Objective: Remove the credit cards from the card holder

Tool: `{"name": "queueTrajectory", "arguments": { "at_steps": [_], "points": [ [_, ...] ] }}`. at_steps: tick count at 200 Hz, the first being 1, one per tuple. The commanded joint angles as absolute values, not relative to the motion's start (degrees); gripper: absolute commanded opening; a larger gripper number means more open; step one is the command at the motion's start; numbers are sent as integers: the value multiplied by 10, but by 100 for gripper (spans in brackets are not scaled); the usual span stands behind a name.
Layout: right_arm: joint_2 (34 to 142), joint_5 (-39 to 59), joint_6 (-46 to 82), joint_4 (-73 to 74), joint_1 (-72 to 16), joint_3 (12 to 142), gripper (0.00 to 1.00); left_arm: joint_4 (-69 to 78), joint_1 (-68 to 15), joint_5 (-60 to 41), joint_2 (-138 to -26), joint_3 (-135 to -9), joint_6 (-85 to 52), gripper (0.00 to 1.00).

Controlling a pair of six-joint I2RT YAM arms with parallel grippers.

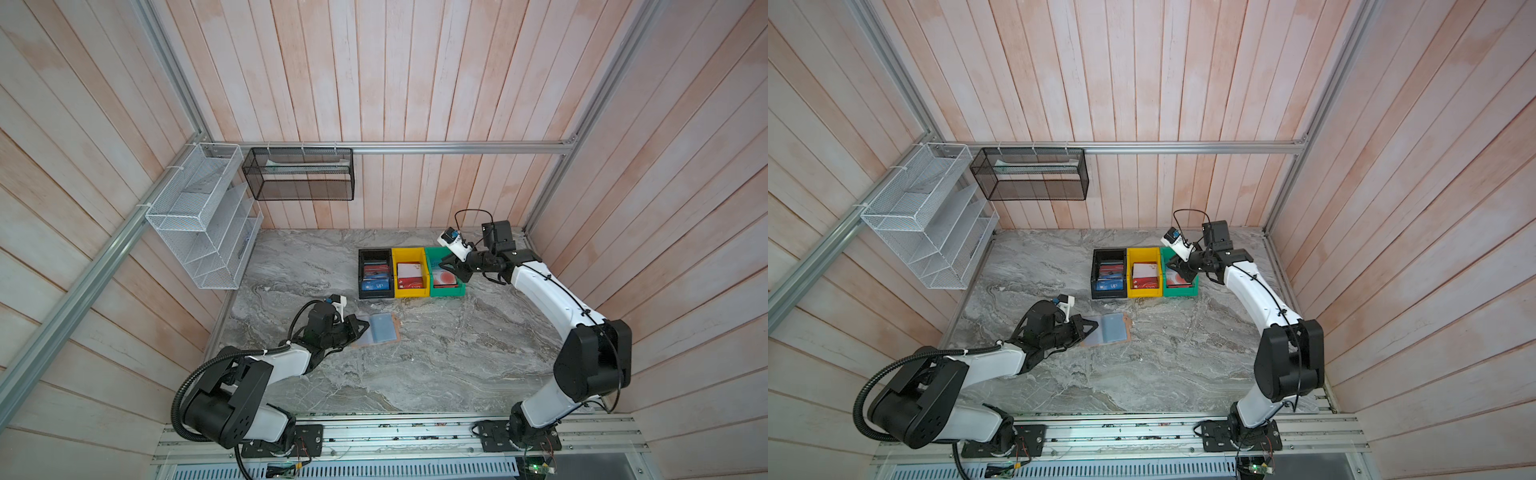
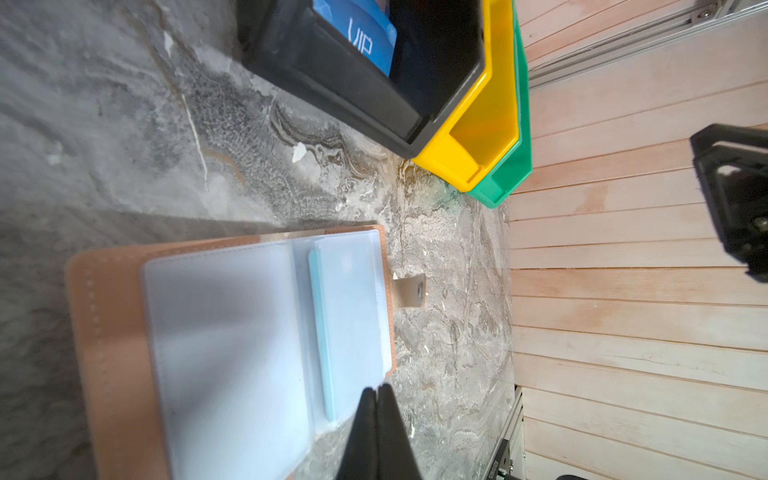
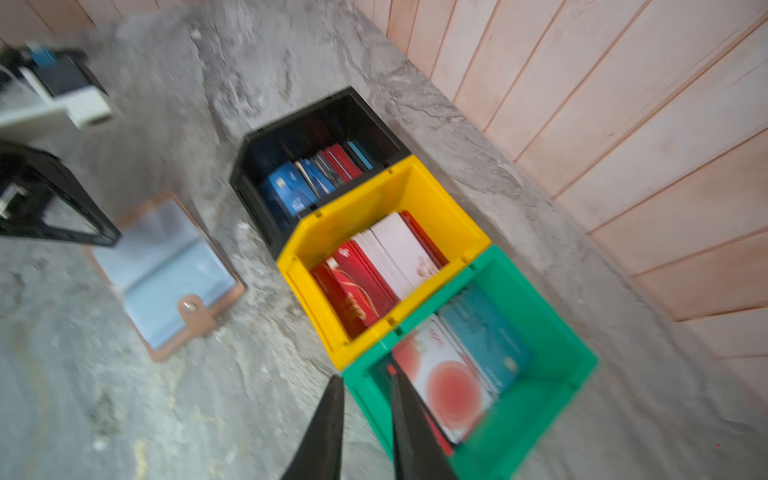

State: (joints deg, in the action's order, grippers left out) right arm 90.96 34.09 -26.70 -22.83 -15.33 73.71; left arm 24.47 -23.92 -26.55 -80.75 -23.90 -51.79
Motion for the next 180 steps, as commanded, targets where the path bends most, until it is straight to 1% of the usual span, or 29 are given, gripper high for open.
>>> {"name": "queueTrajectory", "arguments": {
  "at_steps": [1,14,38,63,89,133,180],
  "points": [
    [891,439,-38,-89,-198,657,11,205,-236,-252,-787,-232,-501,0],
    [894,466,-4,-52,-239,623,6,202,-236,-243,-777,-220,-503,0],
    [937,438,28,-20,-321,601,0,199,-236,-226,-765,-203,-509,0],
    [1019,443,40,-38,-362,628,0,193,-236,-217,-766,-198,-509,0],
    [1079,418,39,-64,-381,657,0,194,-236,-215,-776,-197,-508,0],
    [1136,366,38,-101,-382,687,0,203,-236,-212,-800,-196,-511,0],
    [1154,289,28,-142,-383,702,0,199,-236,-205,-821,-200,-507,0]
  ]
}}
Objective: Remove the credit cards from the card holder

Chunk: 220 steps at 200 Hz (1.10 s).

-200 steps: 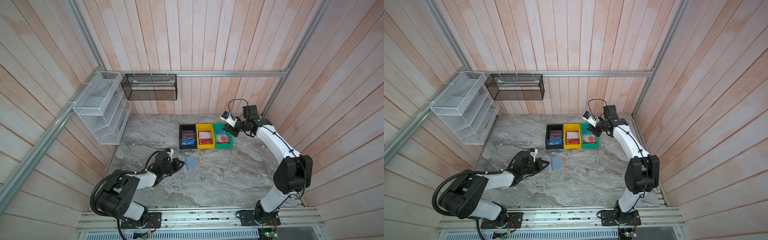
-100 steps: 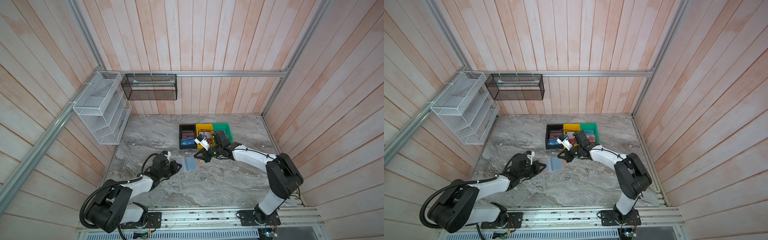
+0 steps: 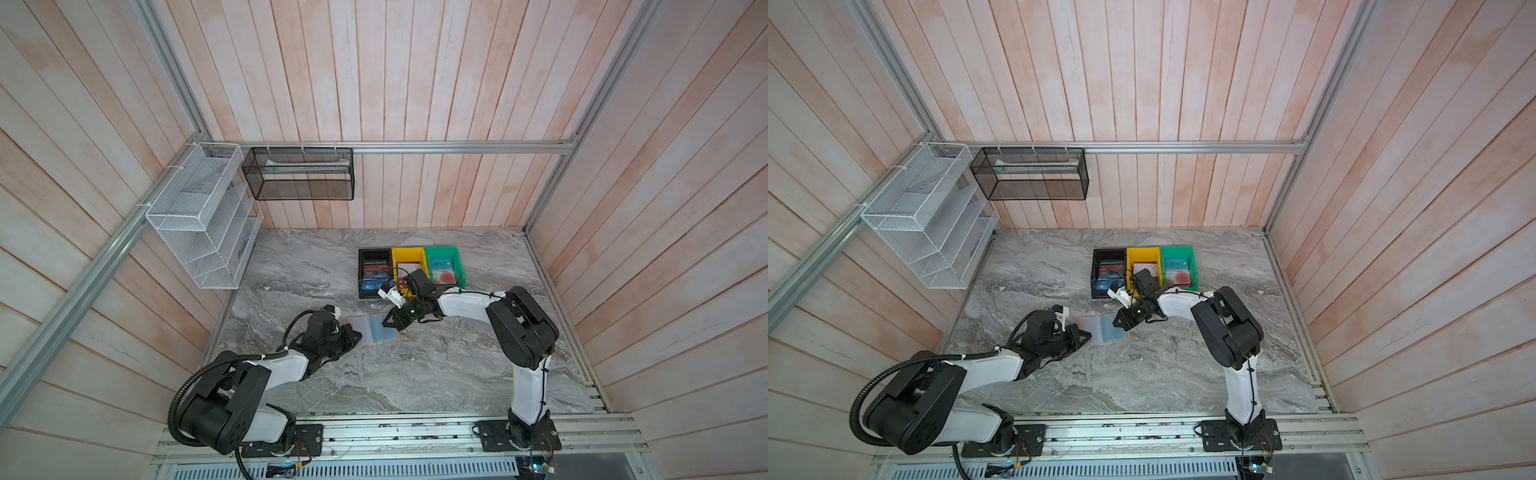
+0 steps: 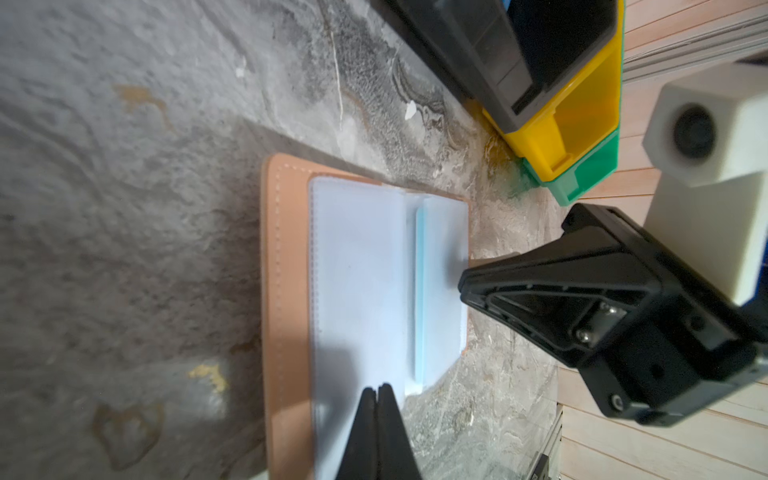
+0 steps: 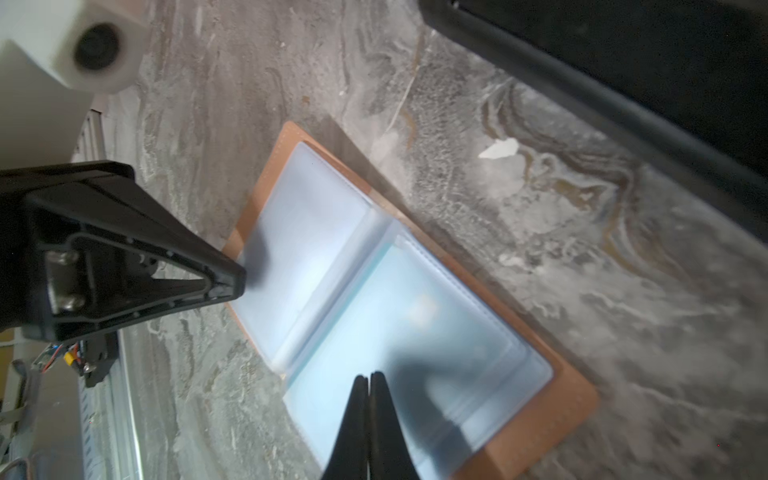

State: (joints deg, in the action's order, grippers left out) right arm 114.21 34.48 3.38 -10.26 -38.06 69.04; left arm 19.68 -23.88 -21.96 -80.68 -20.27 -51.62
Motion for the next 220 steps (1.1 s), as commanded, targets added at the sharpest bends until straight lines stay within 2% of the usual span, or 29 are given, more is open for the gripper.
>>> {"name": "queueTrajectory", "arguments": {
  "at_steps": [1,122,220],
  "points": [
    [1153,288,28,-142,-383,702,0,199,-236,-205,-822,-200,-507,0],
    [1127,215,26,-171,-383,685,0,213,-235,-210,-855,-200,-504,0],
    [1153,244,25,-165,-409,683,0,223,-235,-214,-864,-200,-506,0]
  ]
}}
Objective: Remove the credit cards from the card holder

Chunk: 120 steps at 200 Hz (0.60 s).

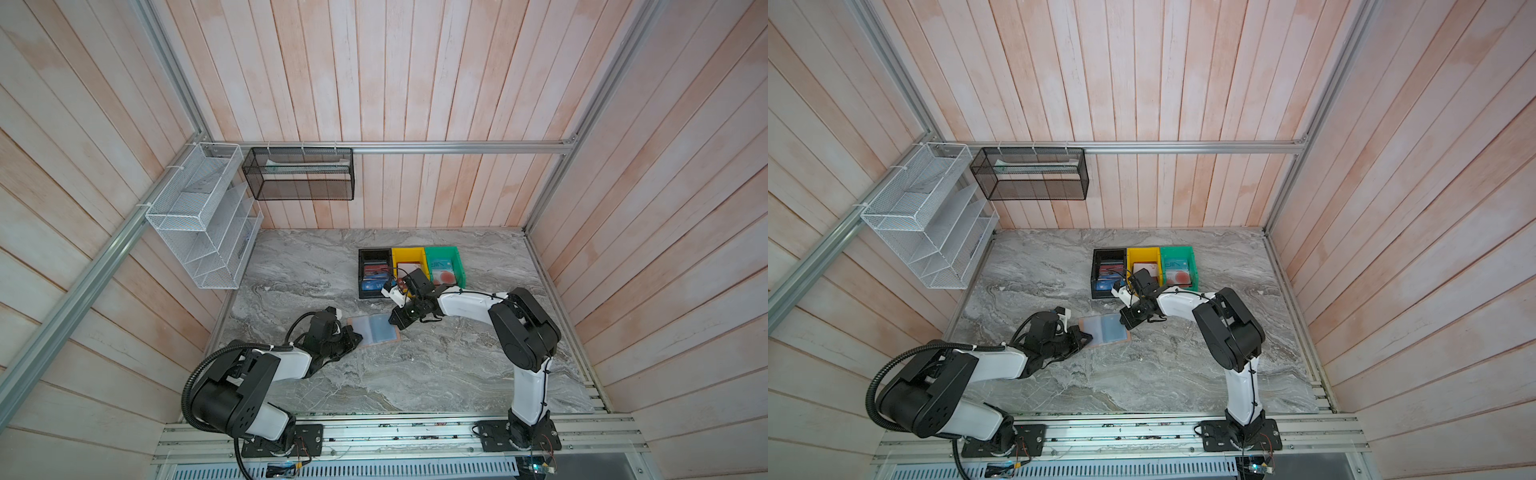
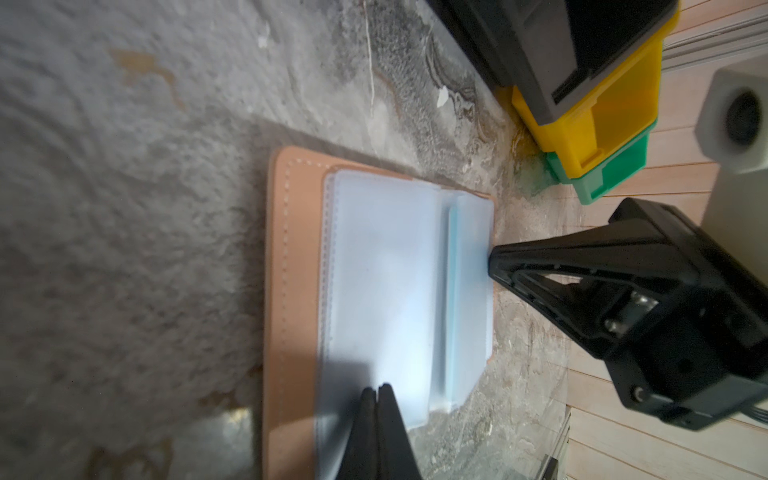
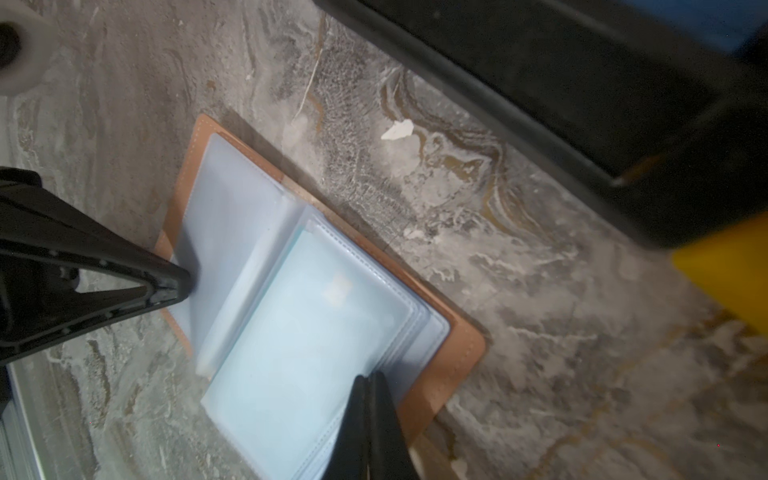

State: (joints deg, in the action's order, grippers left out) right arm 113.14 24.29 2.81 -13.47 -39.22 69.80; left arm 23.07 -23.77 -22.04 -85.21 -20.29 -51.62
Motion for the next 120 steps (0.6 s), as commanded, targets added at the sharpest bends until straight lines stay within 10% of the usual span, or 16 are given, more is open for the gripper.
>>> {"name": "queueTrajectory", "arguments": {
  "at_steps": [1,120],
  "points": [
    [1154,244,25,-165,-410,683,0,223,-235,-214,-864,-200,-507,0],
    [1149,254,25,-158,-410,674,0,114,-235,-209,-769,-231,-485,0]
  ]
}}
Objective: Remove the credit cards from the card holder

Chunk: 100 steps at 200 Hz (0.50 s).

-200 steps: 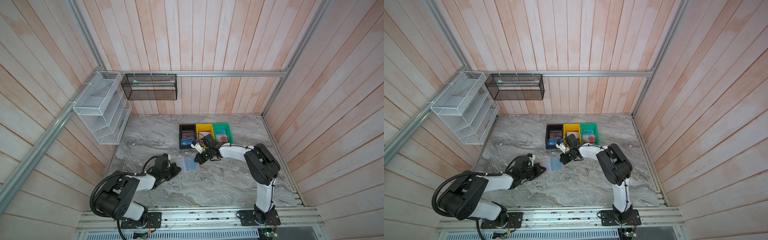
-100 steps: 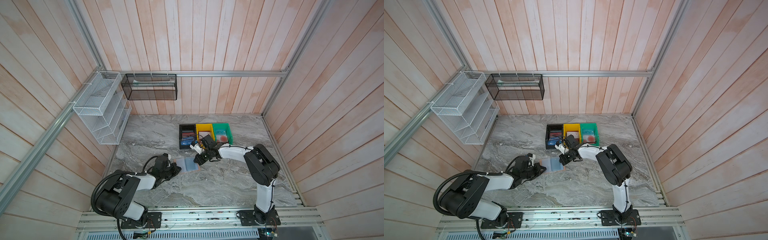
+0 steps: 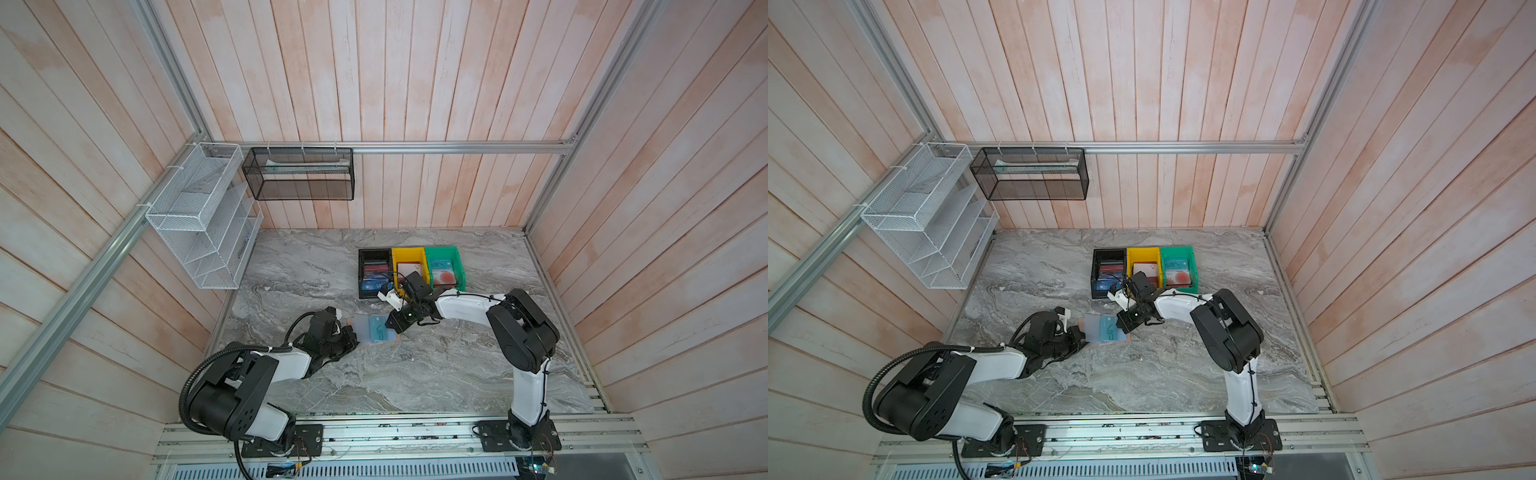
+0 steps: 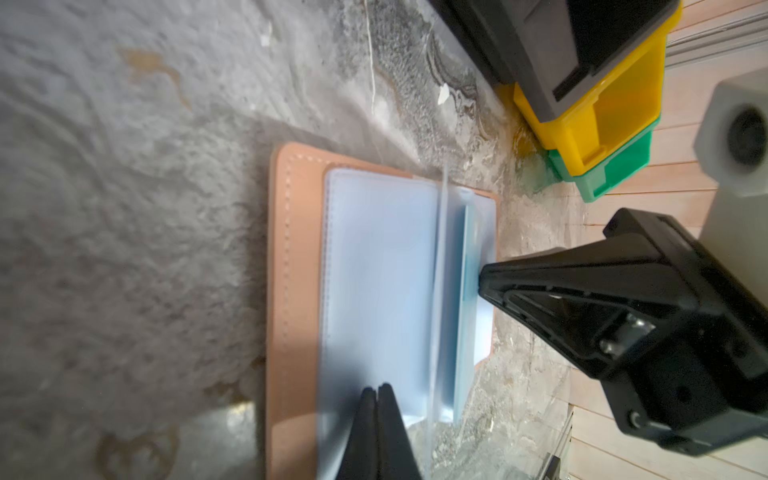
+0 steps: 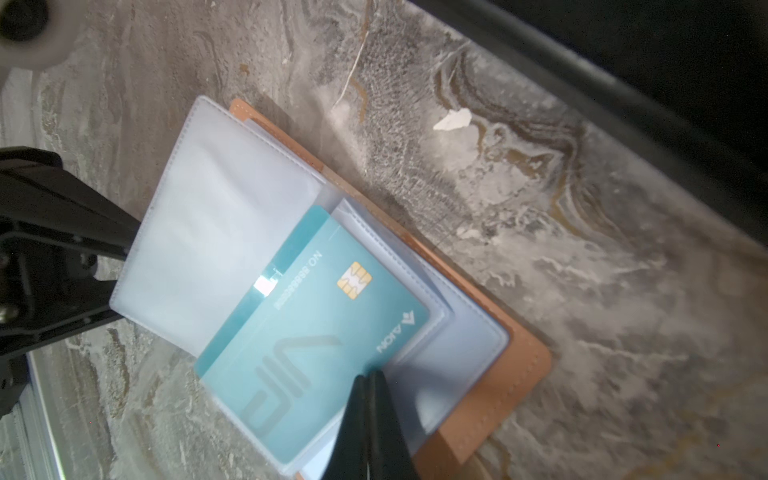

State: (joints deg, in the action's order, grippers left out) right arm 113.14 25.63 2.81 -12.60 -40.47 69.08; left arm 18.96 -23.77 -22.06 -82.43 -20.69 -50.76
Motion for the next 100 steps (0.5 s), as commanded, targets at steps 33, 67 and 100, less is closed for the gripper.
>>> {"name": "queueTrajectory", "arguments": {
  "at_steps": [33,67,100],
  "points": [
    [1153,253,22,-162,-410,676,0,50,-235,-192,-687,-250,-477,4],
    [1155,253,20,-162,-409,676,0,113,-235,-230,-705,-246,-495,10],
    [1155,253,19,-163,-409,675,0,207,-235,-274,-777,-240,-529,16]
  ]
}}
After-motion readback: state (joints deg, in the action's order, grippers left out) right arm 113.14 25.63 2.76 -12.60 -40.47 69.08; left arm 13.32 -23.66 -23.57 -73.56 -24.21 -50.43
